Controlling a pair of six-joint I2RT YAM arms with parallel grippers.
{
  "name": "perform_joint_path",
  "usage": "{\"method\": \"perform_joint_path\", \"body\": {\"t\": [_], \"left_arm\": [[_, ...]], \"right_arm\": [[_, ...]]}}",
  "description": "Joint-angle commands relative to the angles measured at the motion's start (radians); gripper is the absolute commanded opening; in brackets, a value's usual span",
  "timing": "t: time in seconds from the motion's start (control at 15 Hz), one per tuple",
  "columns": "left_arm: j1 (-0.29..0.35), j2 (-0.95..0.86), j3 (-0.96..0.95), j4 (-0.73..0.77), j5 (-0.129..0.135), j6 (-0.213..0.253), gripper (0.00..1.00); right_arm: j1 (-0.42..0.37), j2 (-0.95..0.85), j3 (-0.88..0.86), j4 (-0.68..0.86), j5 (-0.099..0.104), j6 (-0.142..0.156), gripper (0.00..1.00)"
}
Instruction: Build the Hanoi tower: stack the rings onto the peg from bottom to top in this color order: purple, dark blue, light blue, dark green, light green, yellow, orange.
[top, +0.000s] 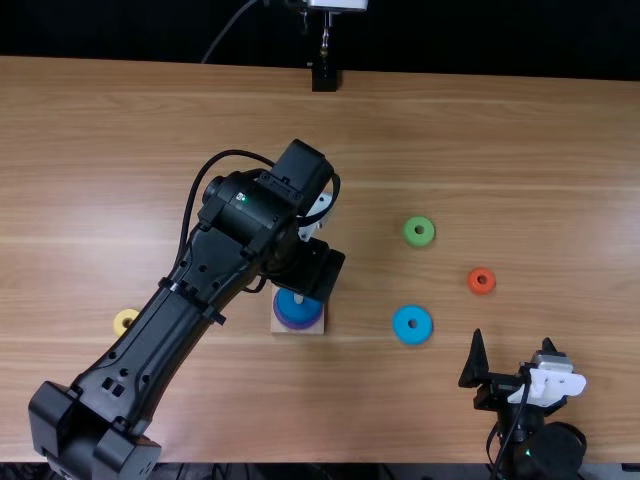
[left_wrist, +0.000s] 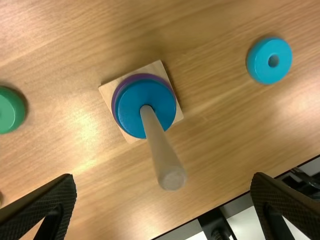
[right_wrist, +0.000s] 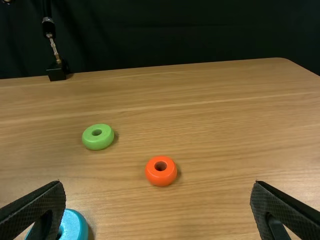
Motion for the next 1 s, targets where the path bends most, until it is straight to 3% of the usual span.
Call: {"method": "perform_joint_path", "body": {"t": [0.0,0.13,0.27,0.47,0.67,0.8,0.93], "left_arm": [[0.012,-0.003,0.034,0.010,-0.005,-0.001,1.00],[0.045,-0.016,0.032,0.030,-0.012,-0.001,1.00],[0.102,-0.081,0.022,0.146,-0.005,-0.001,1.00],[0.177,-0.197,-0.056,0.288,-0.018,0.005,1.00],[0.357,-0.374,-0.214,0.383,-0.018,0.009,1.00],[0.438,-0.510,-0.369,0.503,-0.031,0.011,1.00],[0.484,-0.653,-0.560,0.669,-0.068,0.012,1.00]], "right_arm": [[-0.011,-0.013,-0.064,-0.073,0.009,-0.003,1.00],[-0.009,-0.013,-0.064,-0.073,0.009,-0.003,1.00],[-0.011,-0.013,-0.064,-0.073,0.009,-0.003,1.00],[-0.009,-0.013,-0.064,-0.073,0.009,-0.003,1.00],[-0.011,-0.013,-0.064,-0.073,0.009,-0.003,1.00],[-0.009,-0.013,-0.064,-0.073,0.009,-0.003,1.00],[-0.011,-0.013,-0.064,-0.073,0.009,-0.003,1.00]]}}
